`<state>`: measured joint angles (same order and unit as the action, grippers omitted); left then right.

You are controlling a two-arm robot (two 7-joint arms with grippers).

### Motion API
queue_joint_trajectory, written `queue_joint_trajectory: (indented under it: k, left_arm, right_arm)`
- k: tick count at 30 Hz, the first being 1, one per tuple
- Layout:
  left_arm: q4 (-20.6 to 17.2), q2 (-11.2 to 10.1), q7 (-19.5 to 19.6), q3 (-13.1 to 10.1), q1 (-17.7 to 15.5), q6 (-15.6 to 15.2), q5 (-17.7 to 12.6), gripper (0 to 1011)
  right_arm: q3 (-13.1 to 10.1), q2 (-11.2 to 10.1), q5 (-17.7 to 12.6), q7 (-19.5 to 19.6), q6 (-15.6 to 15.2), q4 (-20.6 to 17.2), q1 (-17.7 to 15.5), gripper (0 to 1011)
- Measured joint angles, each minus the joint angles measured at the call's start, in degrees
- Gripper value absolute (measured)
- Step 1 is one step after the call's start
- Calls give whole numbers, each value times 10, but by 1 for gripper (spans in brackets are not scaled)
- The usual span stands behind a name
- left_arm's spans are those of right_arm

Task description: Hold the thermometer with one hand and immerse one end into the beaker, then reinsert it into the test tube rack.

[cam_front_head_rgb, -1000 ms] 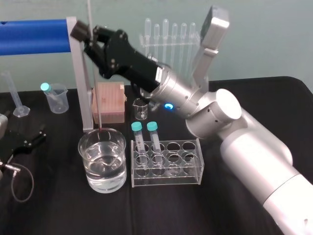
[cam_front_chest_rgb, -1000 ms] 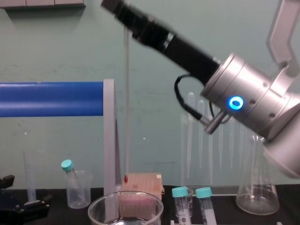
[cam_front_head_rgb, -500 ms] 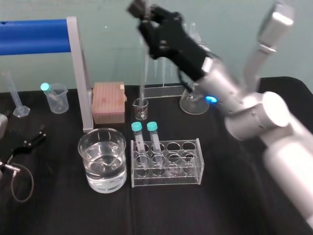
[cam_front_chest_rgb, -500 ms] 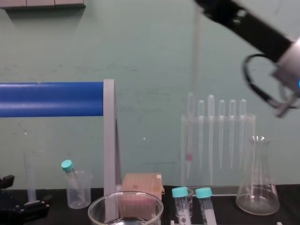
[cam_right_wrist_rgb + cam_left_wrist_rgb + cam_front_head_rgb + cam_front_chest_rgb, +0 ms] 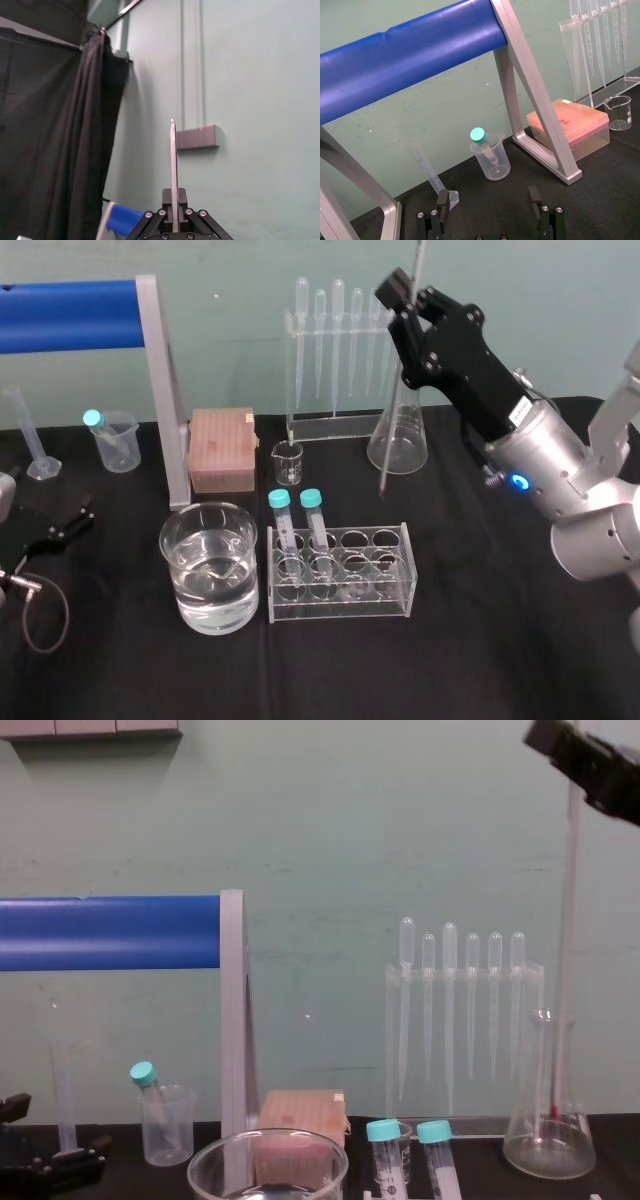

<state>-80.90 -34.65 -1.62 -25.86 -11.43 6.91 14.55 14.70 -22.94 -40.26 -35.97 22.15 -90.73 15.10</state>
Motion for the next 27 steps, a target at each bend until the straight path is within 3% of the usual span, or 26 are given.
queue_joint_trajectory:
  k: [11, 27]
  left_arm:
    - [0, 0, 0, 0, 0, 0, 0, 1008]
    - [0, 0, 0, 0, 0, 0, 0, 1008]
  right_arm:
    - [-11, 7, 2, 1, -13, 27, -21, 55]
    - [-1, 16, 10, -9, -30, 77, -5, 55]
